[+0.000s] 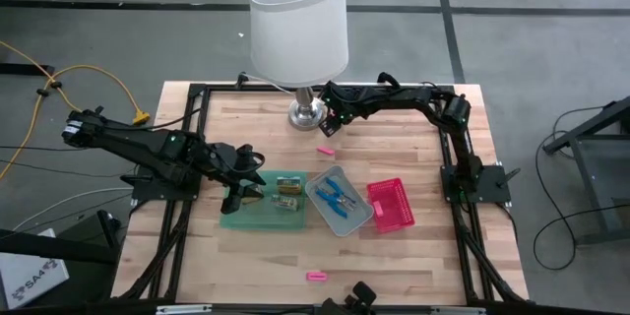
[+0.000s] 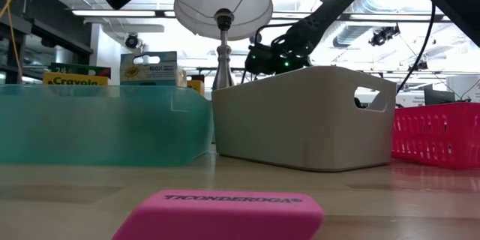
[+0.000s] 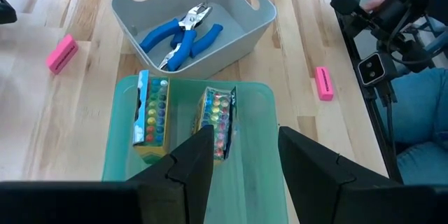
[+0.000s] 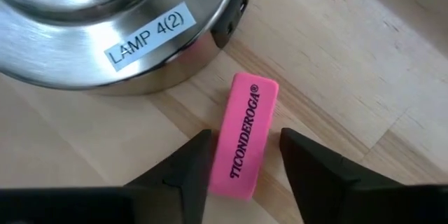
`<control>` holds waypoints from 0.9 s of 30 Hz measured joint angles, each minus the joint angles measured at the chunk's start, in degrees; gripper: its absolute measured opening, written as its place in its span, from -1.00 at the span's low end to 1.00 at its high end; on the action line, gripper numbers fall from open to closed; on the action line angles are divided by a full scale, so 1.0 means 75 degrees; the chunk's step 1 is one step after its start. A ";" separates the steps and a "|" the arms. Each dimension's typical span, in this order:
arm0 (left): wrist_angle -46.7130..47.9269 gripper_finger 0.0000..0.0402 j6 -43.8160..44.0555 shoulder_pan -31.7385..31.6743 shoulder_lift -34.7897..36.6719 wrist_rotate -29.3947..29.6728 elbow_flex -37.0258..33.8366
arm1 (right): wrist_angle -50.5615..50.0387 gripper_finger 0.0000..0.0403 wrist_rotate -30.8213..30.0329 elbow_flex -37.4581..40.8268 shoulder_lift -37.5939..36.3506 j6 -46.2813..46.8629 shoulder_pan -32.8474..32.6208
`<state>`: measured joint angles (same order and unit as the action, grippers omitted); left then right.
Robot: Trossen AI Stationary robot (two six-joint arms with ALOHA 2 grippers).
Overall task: Pick & Place School Supplies
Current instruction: Put the pink eraser into the red bin
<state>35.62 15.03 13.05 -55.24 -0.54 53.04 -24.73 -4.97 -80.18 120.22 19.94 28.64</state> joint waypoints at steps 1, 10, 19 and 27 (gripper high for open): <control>0.0000 -0.22 0.0000 -0.0002 0.0000 0.0000 -0.0003 | -0.0003 -0.24 -0.0011 0.0000 0.0000 0.0000 0.0000; 0.0020 -0.22 0.0000 0.0000 0.0000 0.0003 -0.0003 | -0.0012 -0.66 0.0043 0.0003 0.0000 -0.0026 0.0006; 0.0021 -0.22 -0.0003 -0.0001 0.0000 0.0003 -0.0003 | -0.0014 -0.63 0.0049 0.0003 0.0000 -0.0029 0.0006; 0.0023 -0.22 -0.0003 0.0000 0.0000 0.0007 -0.0003 | -0.0035 -0.65 0.0052 0.0003 -0.0003 -0.0032 0.0006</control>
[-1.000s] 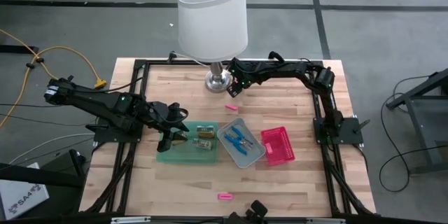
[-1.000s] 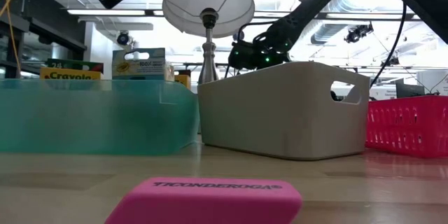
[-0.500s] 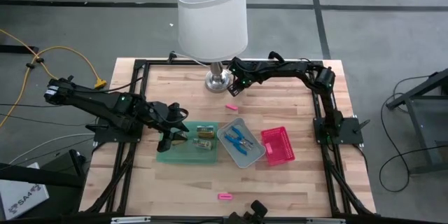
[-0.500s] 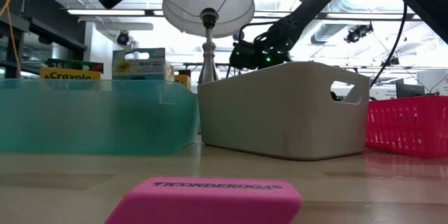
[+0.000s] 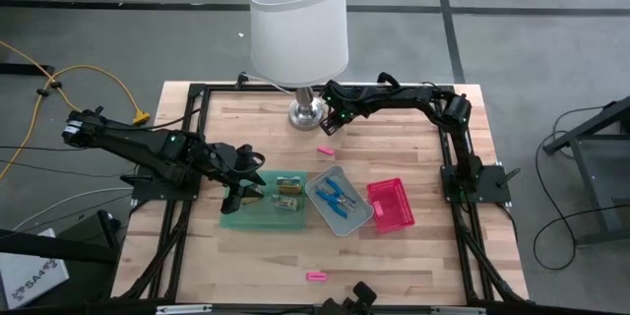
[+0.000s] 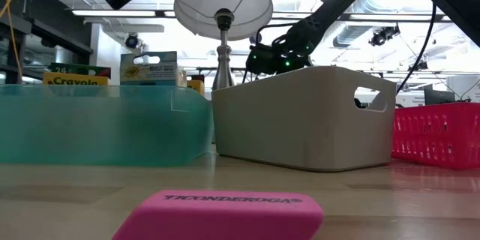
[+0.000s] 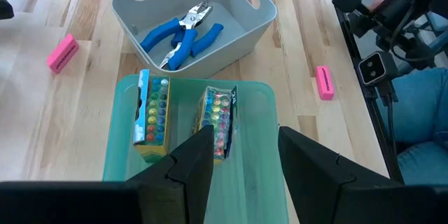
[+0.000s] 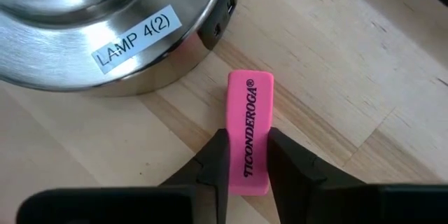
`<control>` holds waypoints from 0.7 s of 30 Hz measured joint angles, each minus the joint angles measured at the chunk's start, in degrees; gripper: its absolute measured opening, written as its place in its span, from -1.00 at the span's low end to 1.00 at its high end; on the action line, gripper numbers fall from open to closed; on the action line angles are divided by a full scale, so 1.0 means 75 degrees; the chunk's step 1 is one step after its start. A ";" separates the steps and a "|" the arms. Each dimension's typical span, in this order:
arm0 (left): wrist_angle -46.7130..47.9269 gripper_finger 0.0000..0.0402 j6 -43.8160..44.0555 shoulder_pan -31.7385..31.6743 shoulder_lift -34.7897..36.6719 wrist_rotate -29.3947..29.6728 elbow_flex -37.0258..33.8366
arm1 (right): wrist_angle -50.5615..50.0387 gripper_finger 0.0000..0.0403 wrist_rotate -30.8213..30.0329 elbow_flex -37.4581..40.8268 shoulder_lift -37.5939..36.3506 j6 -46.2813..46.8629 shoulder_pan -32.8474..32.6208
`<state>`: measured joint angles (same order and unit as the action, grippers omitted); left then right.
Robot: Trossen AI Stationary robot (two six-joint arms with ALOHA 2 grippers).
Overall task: Pick & Place School Supplies
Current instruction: Put the pink eraser into the red bin
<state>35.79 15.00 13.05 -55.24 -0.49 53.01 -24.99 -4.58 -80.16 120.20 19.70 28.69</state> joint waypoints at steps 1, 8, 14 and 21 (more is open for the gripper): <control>0.0000 -0.22 0.0000 -0.0001 0.0000 -0.0001 0.0000 | -0.0015 -0.65 0.0009 0.0000 -0.0023 0.0000 0.0002; 0.0026 -0.22 0.0000 -0.0001 0.0000 0.0010 0.0000 | -0.0165 -0.66 0.0079 0.0023 -0.0356 -0.0055 0.0067; 0.0035 -0.22 0.0000 -0.0001 0.0003 0.0034 0.0000 | -0.0578 -0.66 0.0040 0.0017 -0.0800 -0.0058 0.0101; 0.0074 -0.22 0.0003 -0.0001 0.0003 0.0023 0.0000 | -0.1737 -0.66 -0.0044 0.0010 -0.1295 -0.0067 -0.0011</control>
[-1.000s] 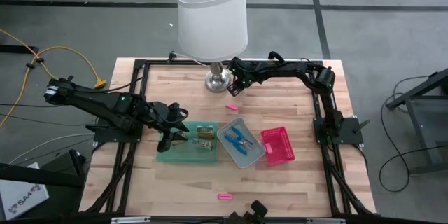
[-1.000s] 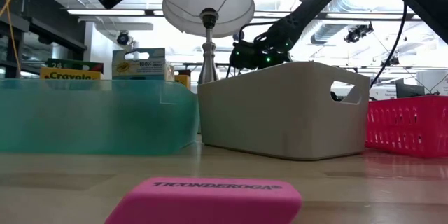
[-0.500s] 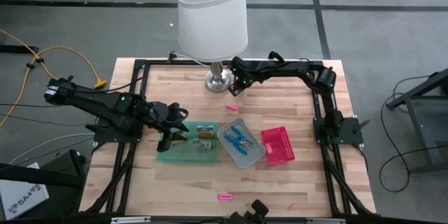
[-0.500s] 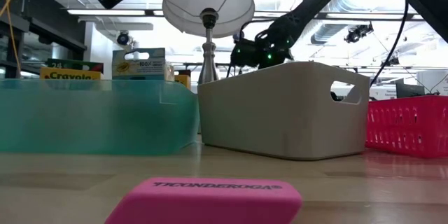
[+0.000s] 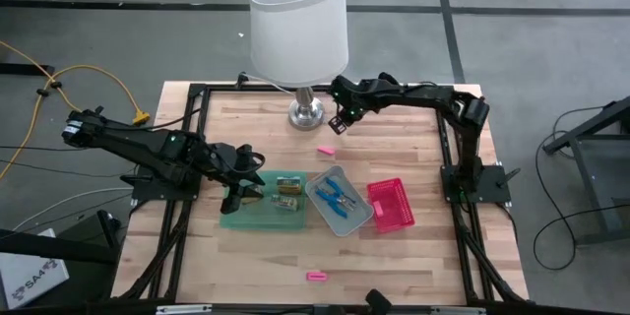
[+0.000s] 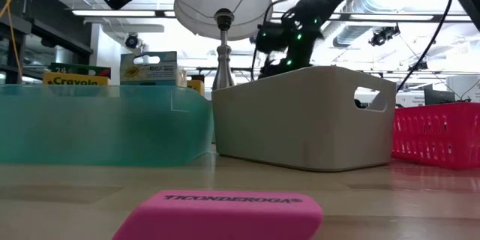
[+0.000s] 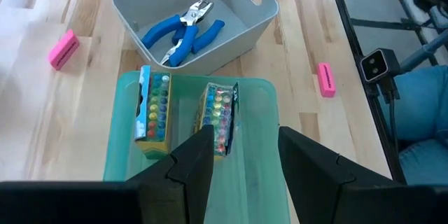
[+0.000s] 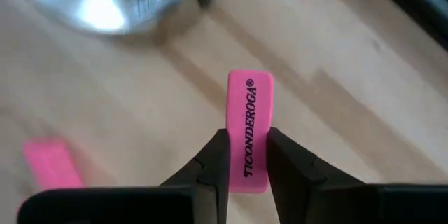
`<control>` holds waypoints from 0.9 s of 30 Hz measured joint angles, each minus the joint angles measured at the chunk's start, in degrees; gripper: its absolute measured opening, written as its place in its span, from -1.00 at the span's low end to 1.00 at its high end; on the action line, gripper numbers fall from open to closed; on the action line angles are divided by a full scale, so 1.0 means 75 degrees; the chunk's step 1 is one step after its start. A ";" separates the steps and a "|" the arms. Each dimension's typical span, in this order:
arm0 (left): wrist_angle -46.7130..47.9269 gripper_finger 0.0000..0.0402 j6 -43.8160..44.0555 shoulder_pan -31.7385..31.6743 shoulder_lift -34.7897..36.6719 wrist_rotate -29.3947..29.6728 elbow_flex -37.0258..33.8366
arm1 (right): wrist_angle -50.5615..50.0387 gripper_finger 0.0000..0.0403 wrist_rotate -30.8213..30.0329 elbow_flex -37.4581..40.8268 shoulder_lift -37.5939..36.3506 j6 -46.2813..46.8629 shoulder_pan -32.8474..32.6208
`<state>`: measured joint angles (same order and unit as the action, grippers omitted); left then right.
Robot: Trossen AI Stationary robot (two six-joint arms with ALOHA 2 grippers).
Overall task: Pick & Place School Supplies
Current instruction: Put the pink eraser into the red bin
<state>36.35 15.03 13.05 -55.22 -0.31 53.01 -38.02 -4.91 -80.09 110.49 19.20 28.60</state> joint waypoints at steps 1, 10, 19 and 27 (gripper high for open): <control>0.0004 -0.22 0.0000 -0.0001 0.0000 -0.0028 0.0000 | -0.0244 -0.66 -0.0036 0.0002 -0.0084 -0.0029 -0.0024; 0.0056 -0.22 0.0003 0.0001 0.0000 -0.0562 0.0000 | -0.1645 -0.66 -0.0167 -0.0001 -0.0697 0.0114 -0.0500; 0.0086 -0.22 0.0000 0.0026 0.0000 -0.0574 0.0000 | -0.2651 -0.66 -0.0154 -0.0001 -0.1597 0.1085 -0.1563; 0.0064 -0.22 -0.0126 0.0480 0.0000 -0.0523 0.0000 | -0.2892 -0.66 -0.0182 0.0893 -0.2900 0.2912 -0.2905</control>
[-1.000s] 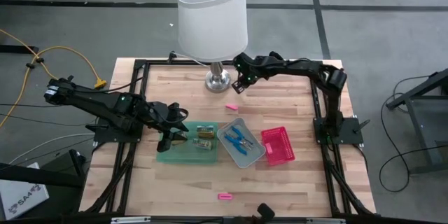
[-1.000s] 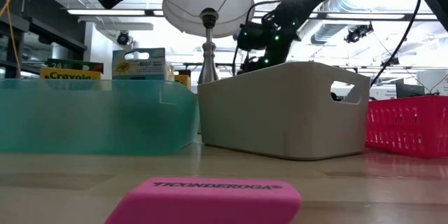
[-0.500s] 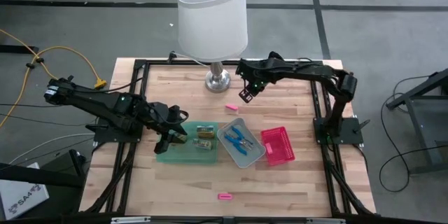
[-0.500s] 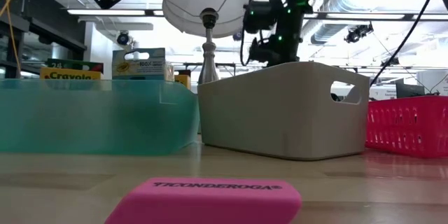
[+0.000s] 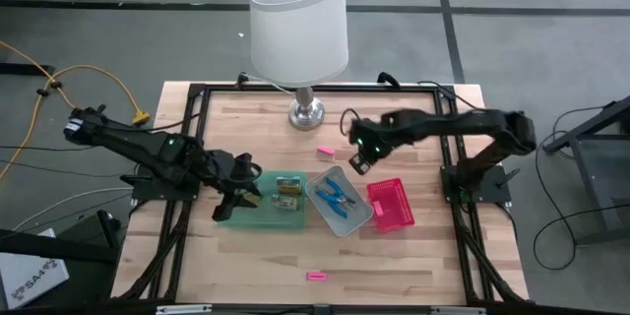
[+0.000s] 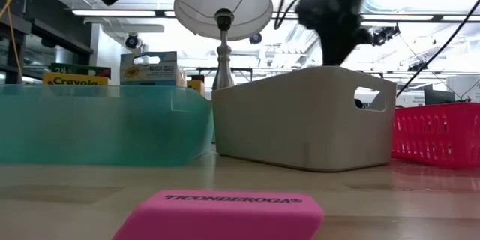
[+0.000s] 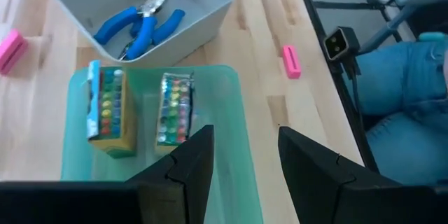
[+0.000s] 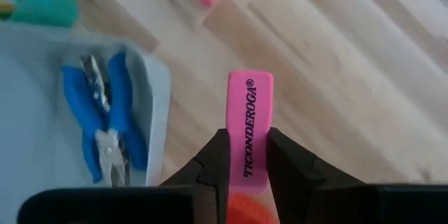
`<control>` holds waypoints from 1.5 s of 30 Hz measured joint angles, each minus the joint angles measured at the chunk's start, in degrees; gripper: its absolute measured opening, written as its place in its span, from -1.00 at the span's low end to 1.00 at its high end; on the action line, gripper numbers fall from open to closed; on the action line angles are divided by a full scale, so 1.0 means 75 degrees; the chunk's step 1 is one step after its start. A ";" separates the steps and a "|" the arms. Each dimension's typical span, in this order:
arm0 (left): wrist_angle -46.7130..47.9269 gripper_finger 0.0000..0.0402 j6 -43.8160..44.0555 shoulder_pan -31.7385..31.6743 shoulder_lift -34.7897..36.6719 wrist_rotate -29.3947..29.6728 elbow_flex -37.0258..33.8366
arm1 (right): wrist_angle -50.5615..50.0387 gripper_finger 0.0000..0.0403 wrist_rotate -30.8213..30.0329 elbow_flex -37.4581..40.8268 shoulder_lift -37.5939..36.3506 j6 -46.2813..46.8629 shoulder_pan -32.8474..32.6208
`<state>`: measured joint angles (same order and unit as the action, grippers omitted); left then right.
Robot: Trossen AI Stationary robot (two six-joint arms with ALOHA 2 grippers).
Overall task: Pick & Place School Supplies
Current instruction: Put the pink eraser into the red bin
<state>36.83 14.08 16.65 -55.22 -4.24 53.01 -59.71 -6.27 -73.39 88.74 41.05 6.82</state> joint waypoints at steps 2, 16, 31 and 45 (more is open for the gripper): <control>-0.0022 -0.22 -0.0043 0.0108 -0.0001 -0.0001 0.0000 | 0.0046 -0.66 -0.0156 0.0334 -0.0304 0.0604 -0.0407; -0.0432 -0.22 -0.0040 0.0256 0.0000 0.0002 0.0000 | 0.0675 -0.66 -0.0614 0.1991 -0.1039 0.3883 -0.2913; -0.0433 -0.22 -0.0020 0.0256 0.0000 0.0357 0.0000 | 0.1677 -0.66 -0.1096 0.3178 -0.1034 0.5967 -0.4163; -0.0435 -0.22 -0.0014 0.0256 0.0000 0.0380 0.0000 | 0.3064 -0.66 -0.0905 0.4046 -0.1028 0.5906 -0.3787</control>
<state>33.57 13.98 18.57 -55.22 -1.39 53.01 -36.73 -13.06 -43.05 81.03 85.34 -21.58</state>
